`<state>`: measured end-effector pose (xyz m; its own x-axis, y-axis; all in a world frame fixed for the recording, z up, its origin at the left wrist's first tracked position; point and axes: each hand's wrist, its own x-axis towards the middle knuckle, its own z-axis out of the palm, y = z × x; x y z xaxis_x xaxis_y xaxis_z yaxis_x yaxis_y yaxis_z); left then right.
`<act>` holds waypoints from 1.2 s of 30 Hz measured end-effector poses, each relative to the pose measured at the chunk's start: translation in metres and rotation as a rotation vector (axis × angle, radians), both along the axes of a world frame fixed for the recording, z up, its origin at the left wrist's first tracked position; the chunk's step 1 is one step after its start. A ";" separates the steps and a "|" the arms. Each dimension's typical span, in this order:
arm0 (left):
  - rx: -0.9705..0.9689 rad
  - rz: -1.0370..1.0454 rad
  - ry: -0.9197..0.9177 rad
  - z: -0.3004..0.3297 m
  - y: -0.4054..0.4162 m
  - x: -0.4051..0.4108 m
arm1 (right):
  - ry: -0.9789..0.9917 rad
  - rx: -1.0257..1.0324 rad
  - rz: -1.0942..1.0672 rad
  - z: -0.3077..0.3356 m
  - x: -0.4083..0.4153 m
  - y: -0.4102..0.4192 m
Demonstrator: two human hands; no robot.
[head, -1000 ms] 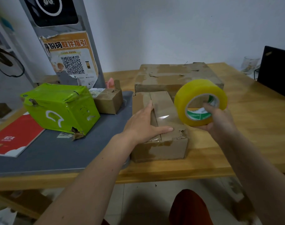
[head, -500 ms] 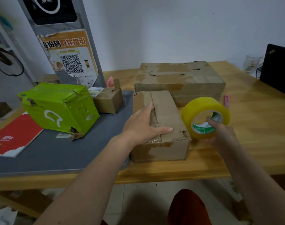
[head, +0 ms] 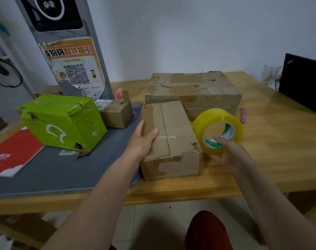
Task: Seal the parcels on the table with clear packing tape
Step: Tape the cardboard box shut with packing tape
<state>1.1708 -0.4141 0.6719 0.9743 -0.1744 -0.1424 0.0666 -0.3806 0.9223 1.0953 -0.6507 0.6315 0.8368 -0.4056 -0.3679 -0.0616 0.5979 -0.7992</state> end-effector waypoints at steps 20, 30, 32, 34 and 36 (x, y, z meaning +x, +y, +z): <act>-0.296 -0.037 -0.032 0.003 -0.020 -0.037 | -0.201 -0.746 0.162 0.135 0.006 0.070; -0.321 -0.260 -0.309 0.029 0.009 -0.017 | -0.176 -0.885 0.293 0.111 0.028 0.086; -0.275 -0.304 -0.312 0.029 0.015 -0.012 | -0.149 -0.997 0.285 0.108 0.032 0.088; -0.244 -0.316 -0.305 0.029 0.019 -0.008 | -0.134 -1.091 0.262 0.107 0.033 0.090; -0.192 -0.331 -0.293 0.031 0.020 -0.006 | -0.115 -1.158 0.254 0.111 0.032 0.088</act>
<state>1.1645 -0.3942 0.7025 0.8564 -0.4783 0.1947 -0.3023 -0.1587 0.9399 1.1272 -0.5622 0.7427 0.9453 -0.2649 0.1906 0.0336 -0.5020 -0.8642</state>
